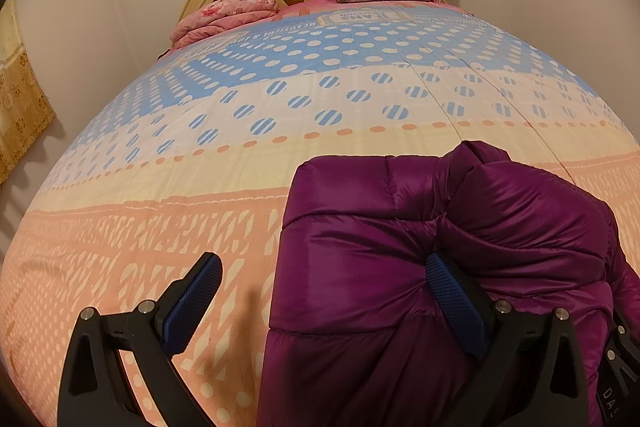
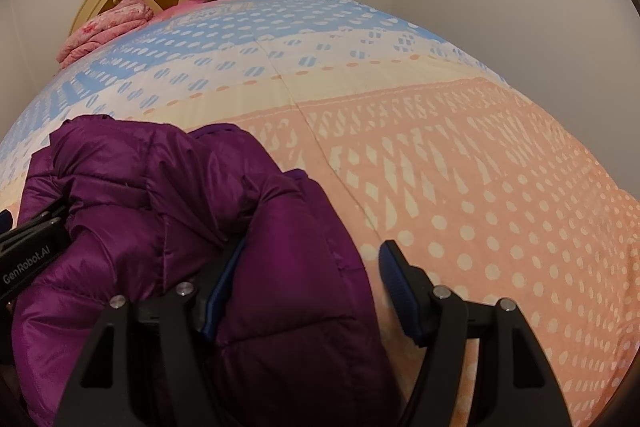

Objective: Fold large clothes
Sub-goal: 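Press both open tools down on the folded purple jacket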

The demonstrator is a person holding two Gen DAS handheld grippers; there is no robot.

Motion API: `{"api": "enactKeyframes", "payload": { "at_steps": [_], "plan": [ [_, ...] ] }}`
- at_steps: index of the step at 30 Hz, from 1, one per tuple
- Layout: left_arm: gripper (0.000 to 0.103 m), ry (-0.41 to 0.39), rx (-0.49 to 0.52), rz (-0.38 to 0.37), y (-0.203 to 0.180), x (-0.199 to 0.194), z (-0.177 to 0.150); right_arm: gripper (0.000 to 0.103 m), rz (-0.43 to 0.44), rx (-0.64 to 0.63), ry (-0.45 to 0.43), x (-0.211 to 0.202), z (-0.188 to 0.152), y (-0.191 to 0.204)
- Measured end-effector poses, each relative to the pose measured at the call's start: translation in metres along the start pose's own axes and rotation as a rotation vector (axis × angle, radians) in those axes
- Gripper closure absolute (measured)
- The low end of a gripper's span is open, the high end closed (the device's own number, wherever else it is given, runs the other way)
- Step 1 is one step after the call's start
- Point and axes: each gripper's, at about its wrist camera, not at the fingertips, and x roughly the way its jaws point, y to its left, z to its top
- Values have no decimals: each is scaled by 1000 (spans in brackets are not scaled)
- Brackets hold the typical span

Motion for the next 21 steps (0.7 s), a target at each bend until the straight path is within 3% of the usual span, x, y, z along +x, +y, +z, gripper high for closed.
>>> {"api": "enactKeyframes", "payload": {
  "at_steps": [21],
  "plan": [
    [1,32,-20,-37,4,-11,0,34,-4,-4,-13,0,-1,-1]
  ]
}}
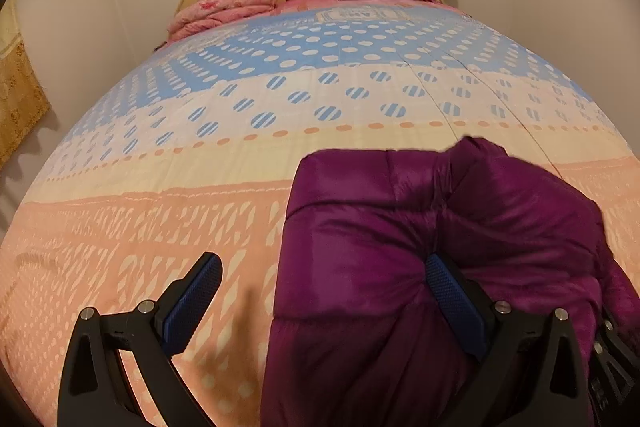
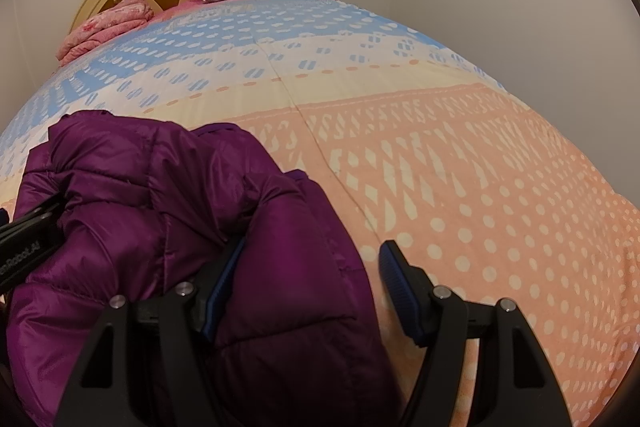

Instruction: Fold large clothes

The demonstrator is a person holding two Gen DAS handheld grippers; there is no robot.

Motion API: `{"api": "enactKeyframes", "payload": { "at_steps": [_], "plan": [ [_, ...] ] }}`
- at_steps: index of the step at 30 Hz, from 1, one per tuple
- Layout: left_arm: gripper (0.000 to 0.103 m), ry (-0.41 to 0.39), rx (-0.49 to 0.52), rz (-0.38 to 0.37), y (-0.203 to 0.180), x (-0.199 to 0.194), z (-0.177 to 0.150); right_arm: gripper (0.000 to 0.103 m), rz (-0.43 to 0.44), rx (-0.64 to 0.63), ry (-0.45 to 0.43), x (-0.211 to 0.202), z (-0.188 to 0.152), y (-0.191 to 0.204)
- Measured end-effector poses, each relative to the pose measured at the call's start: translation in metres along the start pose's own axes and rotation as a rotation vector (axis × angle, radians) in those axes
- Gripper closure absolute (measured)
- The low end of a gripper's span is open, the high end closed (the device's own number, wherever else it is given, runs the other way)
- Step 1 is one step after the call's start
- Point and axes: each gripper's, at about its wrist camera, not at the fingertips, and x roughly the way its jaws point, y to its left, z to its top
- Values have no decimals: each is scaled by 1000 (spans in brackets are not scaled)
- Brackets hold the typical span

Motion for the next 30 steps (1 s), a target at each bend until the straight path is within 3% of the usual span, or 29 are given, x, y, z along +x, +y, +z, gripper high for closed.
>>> {"api": "enactKeyframes", "payload": {
  "at_steps": [7,9,14,25,30],
  "plan": [
    [1,-59,15,-78,14,-67,-28,32,50,10,16,-8,1,-3],
    [1,-24,20,-97,15,-65,-40,32,79,33,5,-22,-3,-9],
    [1,-26,-30,-136,25,-59,-58,31,132,49,-52,-58,-26,-17],
    [1,-33,-45,-204,26,-46,-74,32,205,76,-22,-33,-41,-17],
    [1,-35,-21,-168,20,-45,-73,32,189,56,-9,-30,-40,-14]
  ]
}}
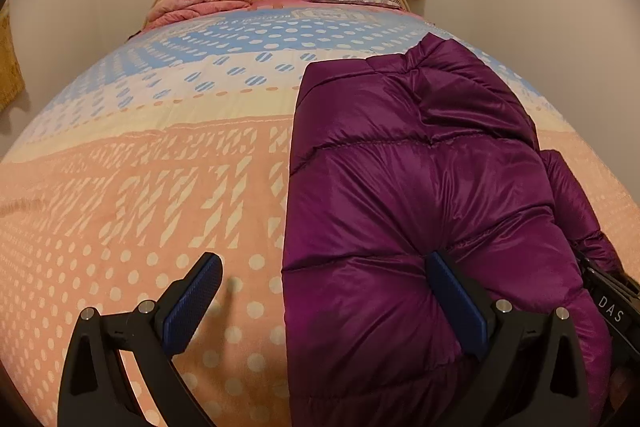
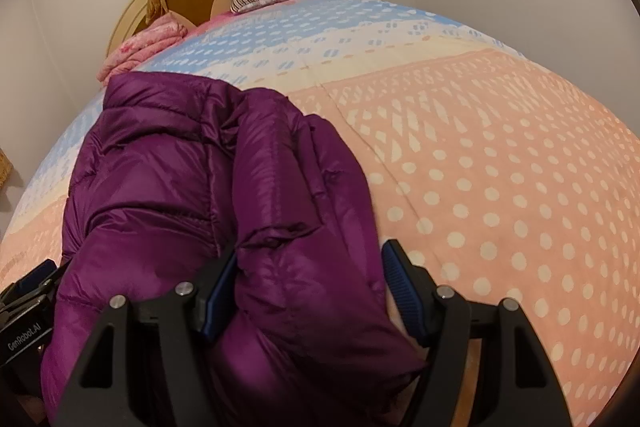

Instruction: Fold large clothes

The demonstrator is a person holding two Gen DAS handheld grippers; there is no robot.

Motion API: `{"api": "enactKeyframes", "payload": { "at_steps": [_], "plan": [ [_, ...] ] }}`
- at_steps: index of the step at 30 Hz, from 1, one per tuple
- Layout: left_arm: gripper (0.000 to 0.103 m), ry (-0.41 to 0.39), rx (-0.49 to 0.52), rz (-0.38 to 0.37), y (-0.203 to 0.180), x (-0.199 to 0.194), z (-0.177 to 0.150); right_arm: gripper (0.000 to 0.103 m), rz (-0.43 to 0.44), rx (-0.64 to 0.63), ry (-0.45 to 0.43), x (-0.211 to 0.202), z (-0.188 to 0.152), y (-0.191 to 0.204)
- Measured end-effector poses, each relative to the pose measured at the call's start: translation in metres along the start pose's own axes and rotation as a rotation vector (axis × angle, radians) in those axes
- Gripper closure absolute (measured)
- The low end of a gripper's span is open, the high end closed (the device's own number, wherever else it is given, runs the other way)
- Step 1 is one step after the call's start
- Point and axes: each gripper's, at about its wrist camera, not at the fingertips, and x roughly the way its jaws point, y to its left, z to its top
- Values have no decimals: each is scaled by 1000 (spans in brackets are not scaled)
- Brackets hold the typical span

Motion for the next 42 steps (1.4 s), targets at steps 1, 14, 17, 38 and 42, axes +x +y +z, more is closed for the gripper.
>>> {"api": "enactKeyframes", "payload": {
  "at_steps": [1,14,17,38,42],
  "plan": [
    [1,2,6,3,-1,1,0,32,-7,-7,5,1,1,1],
    [53,-2,102,-91,-22,-9,2,61,48,-49,3,-2,-3,12],
    [72,-32,151,-46,-31,-17,3,71,60,-54,-19,-6,-4,12],
    [88,-207,136,141,24,-125,19,82,257,-154,-156,-69,12,87],
    [88,-213,111,167,43,-134,16,82,286,-195,-162,-71,16,108]
  ]
}}
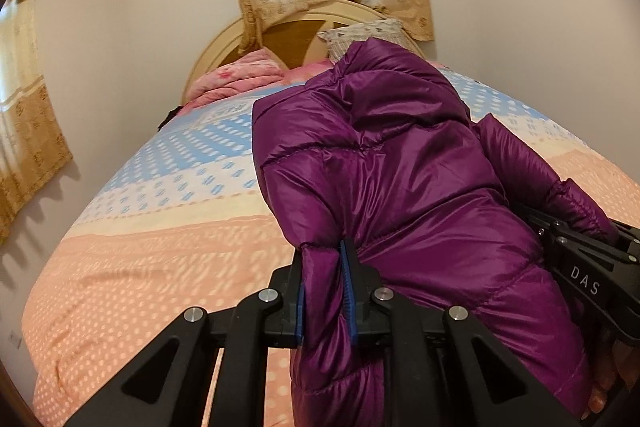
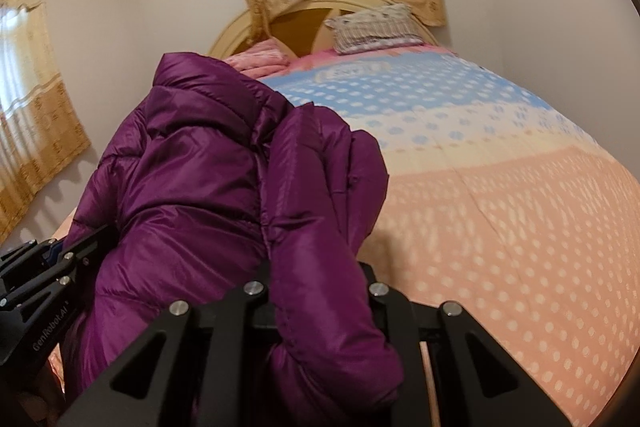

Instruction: Fold large clothes

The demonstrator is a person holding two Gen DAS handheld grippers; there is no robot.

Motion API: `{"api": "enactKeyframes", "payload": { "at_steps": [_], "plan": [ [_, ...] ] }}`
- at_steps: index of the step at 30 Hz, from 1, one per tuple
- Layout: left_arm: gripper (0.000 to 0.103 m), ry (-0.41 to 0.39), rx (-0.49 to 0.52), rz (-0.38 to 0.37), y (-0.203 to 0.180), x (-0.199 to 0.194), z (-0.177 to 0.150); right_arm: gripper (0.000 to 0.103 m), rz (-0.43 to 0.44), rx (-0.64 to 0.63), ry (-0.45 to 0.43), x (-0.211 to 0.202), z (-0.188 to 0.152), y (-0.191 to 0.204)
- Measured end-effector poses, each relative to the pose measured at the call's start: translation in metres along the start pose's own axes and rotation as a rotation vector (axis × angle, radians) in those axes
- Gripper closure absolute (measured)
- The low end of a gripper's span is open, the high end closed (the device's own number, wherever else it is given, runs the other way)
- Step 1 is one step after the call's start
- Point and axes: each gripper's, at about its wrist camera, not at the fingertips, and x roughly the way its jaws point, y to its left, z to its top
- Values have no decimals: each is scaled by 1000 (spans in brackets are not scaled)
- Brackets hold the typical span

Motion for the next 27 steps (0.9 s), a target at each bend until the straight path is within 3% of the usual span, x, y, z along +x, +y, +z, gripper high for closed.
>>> {"api": "enactKeyframes", "payload": {
  "at_steps": [15,27],
  "plan": [
    [88,21,-81,81,64,-8,-17,82,96,-110,40,28,4,47],
    [88,59,-115,112,87,-5,-39,82,127,-170,81,36,-8,74]
  ]
}}
